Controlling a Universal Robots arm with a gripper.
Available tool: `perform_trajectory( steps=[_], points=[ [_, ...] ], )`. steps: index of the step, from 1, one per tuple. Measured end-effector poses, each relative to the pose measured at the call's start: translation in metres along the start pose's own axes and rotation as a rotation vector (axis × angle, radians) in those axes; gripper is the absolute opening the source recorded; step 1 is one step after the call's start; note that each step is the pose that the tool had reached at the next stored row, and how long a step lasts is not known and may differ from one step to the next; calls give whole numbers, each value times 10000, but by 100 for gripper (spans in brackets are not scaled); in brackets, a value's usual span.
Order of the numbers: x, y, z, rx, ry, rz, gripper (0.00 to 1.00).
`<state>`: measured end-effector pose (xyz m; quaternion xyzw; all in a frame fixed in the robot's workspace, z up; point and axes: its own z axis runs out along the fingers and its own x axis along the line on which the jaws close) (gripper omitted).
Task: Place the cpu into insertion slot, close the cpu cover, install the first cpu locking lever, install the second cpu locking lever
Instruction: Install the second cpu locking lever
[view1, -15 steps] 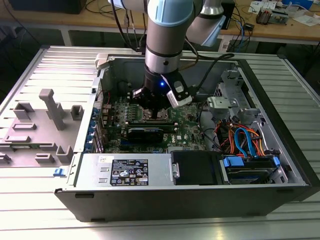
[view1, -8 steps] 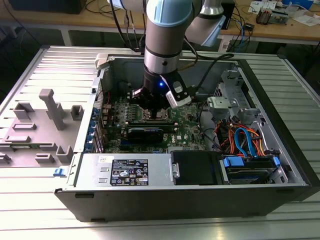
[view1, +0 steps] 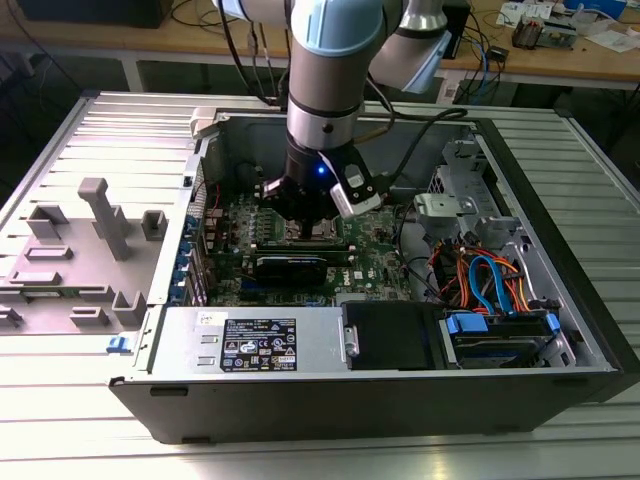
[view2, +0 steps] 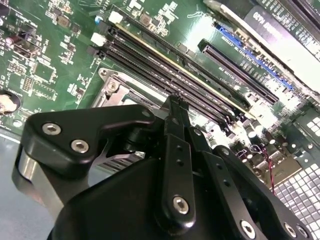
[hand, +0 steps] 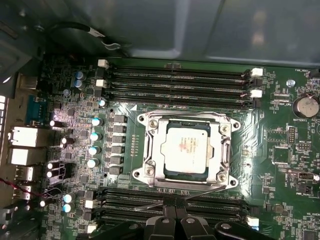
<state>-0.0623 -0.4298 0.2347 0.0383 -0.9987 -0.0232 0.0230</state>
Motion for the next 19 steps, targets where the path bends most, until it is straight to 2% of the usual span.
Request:
perform_trajectory(
  steps=[2, 4, 6, 9, 10, 19],
  points=[
    [33, 0, 34, -13, 0, 0, 11],
    [51, 2, 53, -74, -5, -2, 11],
    [68, 1, 77, -173, -12, -7, 11],
    [90, 0, 97, -372, -27, -18, 11],
    [93, 0, 105, -394, -30, -18, 11],
    [106, -31, 108, -412, -30, -24, 11]
  ],
)
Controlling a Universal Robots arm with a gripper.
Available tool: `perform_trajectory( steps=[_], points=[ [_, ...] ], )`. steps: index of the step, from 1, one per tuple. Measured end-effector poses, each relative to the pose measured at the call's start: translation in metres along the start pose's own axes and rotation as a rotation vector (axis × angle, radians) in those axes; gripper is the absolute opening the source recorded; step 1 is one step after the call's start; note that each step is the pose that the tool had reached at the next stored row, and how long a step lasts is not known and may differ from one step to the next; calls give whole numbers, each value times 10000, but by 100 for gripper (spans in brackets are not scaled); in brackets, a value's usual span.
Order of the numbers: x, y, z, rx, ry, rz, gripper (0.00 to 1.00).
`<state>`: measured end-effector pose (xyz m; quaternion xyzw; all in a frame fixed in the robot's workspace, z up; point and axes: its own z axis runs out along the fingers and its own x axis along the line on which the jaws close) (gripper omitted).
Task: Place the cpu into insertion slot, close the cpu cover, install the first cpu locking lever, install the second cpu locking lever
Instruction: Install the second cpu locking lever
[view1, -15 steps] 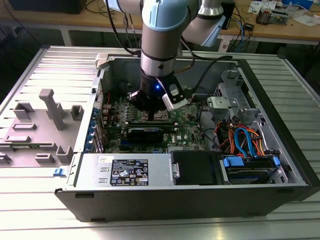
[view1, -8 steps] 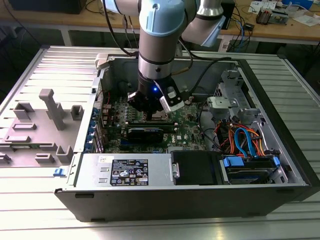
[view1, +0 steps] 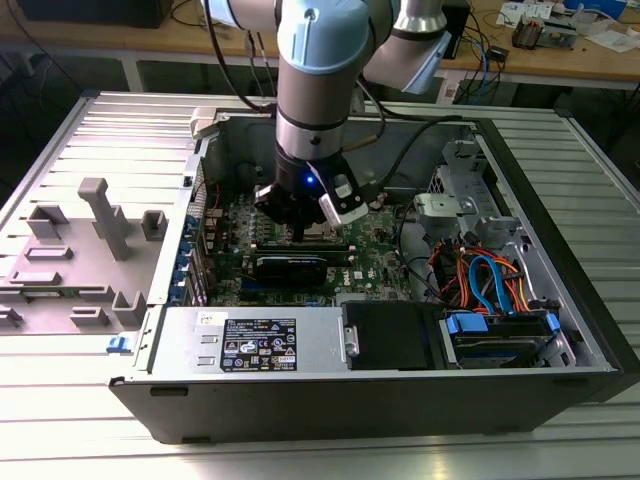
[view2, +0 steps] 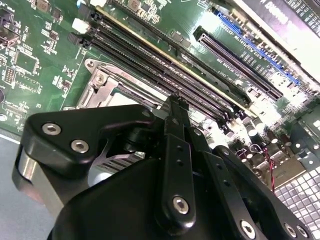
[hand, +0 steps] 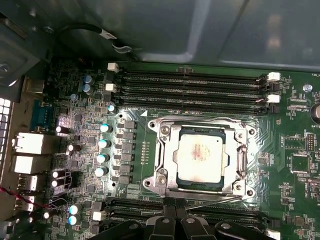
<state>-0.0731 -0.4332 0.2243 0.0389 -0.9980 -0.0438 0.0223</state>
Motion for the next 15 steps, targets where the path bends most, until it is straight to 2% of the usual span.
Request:
perform_trajectory(
  steps=[4, 7, 8, 11, 15],
  points=[
    [11, -45, -4, -79, -6, -11, 11],
    [36, -59, -3, -294, -20, -42, 11],
    [48, -58, -1, -384, -25, -67, 11],
    [75, -60, 6, -553, -33, -125, 11],
    [88, -81, 11, -611, -31, -187, 11]
  ],
)
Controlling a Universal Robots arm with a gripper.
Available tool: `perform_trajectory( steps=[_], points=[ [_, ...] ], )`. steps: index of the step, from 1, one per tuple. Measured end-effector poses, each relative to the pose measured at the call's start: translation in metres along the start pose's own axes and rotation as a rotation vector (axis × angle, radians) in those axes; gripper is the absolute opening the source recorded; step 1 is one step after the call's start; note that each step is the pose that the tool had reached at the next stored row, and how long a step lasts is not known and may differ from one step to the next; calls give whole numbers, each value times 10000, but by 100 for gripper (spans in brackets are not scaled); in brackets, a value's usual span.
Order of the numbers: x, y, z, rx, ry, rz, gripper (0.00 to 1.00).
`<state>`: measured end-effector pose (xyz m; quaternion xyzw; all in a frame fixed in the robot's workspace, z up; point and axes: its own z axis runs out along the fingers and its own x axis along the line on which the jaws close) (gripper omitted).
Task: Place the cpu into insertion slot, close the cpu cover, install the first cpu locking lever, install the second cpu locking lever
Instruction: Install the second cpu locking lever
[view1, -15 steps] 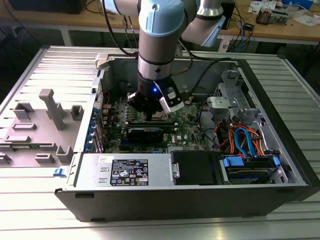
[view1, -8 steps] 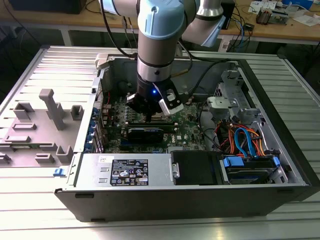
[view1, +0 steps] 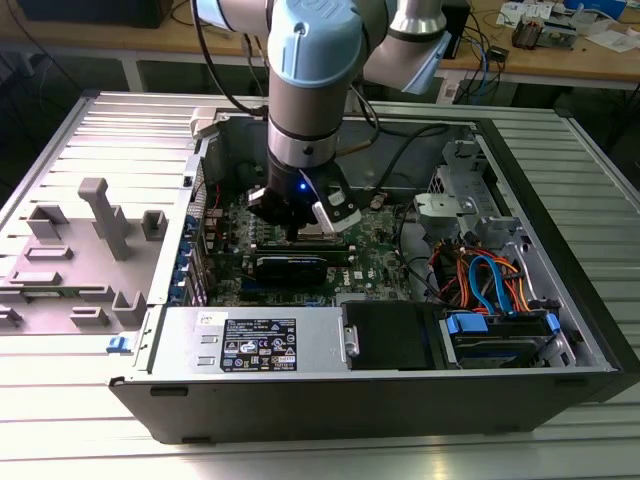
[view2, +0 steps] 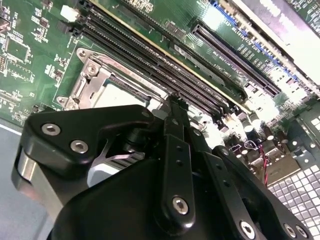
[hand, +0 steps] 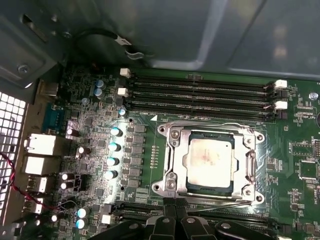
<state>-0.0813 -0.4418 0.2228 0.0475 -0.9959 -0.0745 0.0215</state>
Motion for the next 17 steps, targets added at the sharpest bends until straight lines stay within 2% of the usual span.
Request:
perform_trajectory(
  steps=[3, 6, 17],
  points=[
    [13, -8, 12, -51, 4, -76, 11],
    [21, -14, 34, -69, 21, -182, 11],
    [30, -14, 40, -71, 20, -183, 11]
  ],
)
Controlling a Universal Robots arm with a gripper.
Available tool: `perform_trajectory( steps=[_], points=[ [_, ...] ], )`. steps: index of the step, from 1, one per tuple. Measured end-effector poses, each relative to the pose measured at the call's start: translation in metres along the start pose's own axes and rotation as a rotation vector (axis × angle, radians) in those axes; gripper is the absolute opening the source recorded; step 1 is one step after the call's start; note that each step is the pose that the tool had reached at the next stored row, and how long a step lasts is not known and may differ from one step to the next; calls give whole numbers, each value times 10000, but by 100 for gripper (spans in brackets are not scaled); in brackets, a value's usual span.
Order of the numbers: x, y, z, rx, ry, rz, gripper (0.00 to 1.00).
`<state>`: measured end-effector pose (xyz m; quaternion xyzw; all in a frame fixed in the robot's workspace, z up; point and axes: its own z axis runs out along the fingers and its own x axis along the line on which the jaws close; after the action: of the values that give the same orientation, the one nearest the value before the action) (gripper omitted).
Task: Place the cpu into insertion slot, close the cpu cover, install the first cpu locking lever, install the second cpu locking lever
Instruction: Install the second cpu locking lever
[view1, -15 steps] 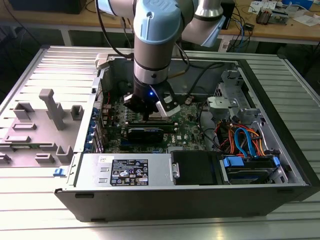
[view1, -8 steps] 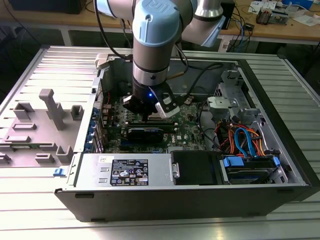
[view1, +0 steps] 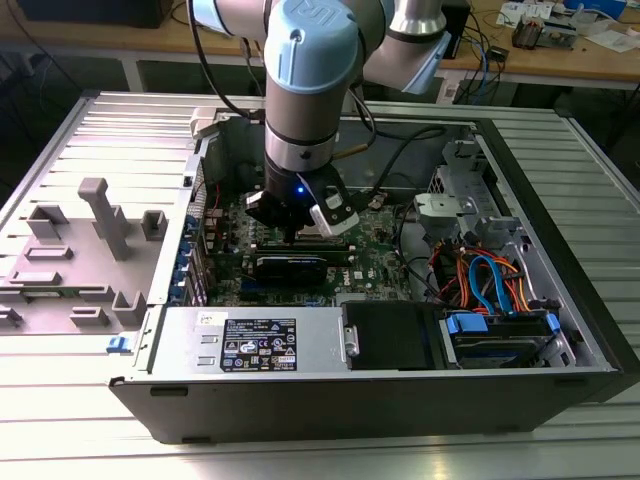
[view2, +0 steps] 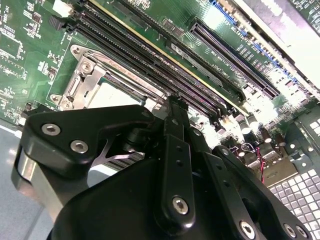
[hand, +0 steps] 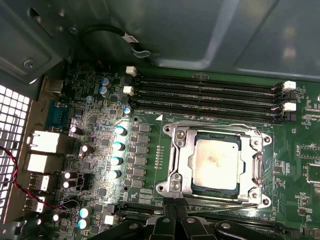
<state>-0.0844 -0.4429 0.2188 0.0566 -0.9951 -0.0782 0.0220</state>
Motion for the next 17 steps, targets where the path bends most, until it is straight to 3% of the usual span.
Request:
perform_trajectory(
  steps=[10, 17],
  points=[
    [12, -62, -8, -101, -9, -3, 11],
    [104, -60, 23, -331, -27, -19, 11]
  ],
)
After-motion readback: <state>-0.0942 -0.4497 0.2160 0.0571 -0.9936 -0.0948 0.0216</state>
